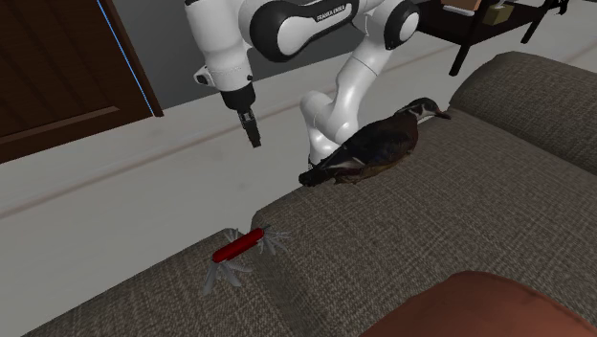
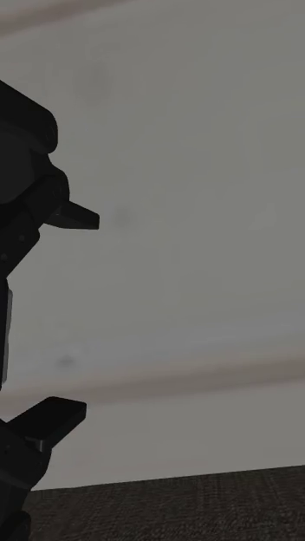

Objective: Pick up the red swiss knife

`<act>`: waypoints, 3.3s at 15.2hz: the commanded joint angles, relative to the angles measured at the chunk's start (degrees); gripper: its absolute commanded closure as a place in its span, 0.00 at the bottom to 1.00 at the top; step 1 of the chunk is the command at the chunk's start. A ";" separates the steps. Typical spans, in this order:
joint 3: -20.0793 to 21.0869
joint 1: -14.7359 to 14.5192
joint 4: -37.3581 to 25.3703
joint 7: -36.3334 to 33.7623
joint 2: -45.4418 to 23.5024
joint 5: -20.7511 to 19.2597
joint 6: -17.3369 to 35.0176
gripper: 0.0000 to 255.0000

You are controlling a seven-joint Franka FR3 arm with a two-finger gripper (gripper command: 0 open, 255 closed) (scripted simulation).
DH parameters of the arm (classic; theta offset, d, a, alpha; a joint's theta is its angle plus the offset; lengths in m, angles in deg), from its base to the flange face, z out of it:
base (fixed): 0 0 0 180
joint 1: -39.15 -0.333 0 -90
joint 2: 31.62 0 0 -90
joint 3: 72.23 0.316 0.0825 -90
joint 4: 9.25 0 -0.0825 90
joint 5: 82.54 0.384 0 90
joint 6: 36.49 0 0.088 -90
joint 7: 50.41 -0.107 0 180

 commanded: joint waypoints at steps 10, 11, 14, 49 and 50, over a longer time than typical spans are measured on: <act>11.77 -2.75 -14.39 -14.18 -12.79 5.80 2.88 0.00; 12.83 -2.88 -16.04 -15.52 -14.17 5.93 3.04 0.00; 16.01 -3.20 -21.35 -19.64 -18.61 5.83 3.40 0.00; 28.62 -6.96 -45.48 -38.57 -41.67 -3.74 4.45 1.00; 28.67 -7.01 -46.54 -38.68 -41.94 -3.89 3.61 1.00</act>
